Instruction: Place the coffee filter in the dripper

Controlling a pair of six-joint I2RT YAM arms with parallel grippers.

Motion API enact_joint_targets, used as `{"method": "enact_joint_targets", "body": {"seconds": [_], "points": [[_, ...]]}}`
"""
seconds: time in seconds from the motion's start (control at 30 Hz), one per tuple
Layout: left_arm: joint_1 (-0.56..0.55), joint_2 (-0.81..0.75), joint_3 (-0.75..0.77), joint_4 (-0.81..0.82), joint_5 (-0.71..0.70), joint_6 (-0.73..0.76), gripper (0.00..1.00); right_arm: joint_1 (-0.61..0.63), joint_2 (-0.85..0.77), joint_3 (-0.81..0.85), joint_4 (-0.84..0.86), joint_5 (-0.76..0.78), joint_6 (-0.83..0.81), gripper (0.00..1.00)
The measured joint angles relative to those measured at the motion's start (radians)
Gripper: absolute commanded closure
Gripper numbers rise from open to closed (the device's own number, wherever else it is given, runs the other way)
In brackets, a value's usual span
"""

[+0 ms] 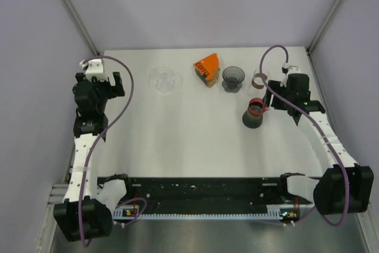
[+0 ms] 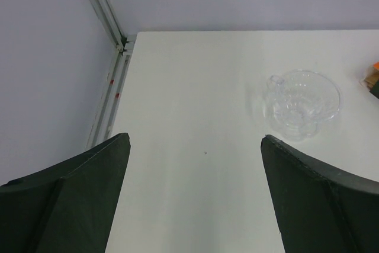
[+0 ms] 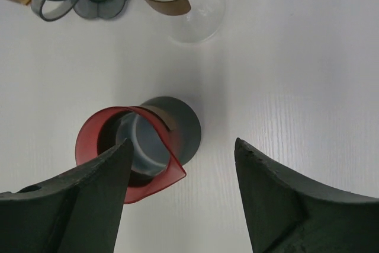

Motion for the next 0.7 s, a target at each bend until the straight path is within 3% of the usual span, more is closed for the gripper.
{"method": "enact_joint_targets", "body": {"seconds": [0.17,0.27,0.4,0.53,0.7], "points": [[0.000,-0.021,0.095,-0.248,0.027,0.032,0.06,0.014,0.094,0.031,-0.060,-0.033,-0.004,0.41],[0.000,-0.050,0.095,-0.365,0.049,0.050,0.07,0.023,0.169,0.068,-0.074,-0.056,-0.018,0.51],[0.000,-0.074,0.098,-0.446,0.072,0.057,0.07,0.053,0.257,0.119,-0.087,-0.080,-0.049,0.70],[0.000,-0.075,0.116,-0.498,0.083,0.062,0.07,0.113,0.303,0.148,-0.107,-0.118,-0.103,0.98],[0.000,-0.074,0.127,-0.529,0.095,0.068,0.08,0.232,0.342,0.183,-0.121,-0.193,-0.188,1.00]]}}
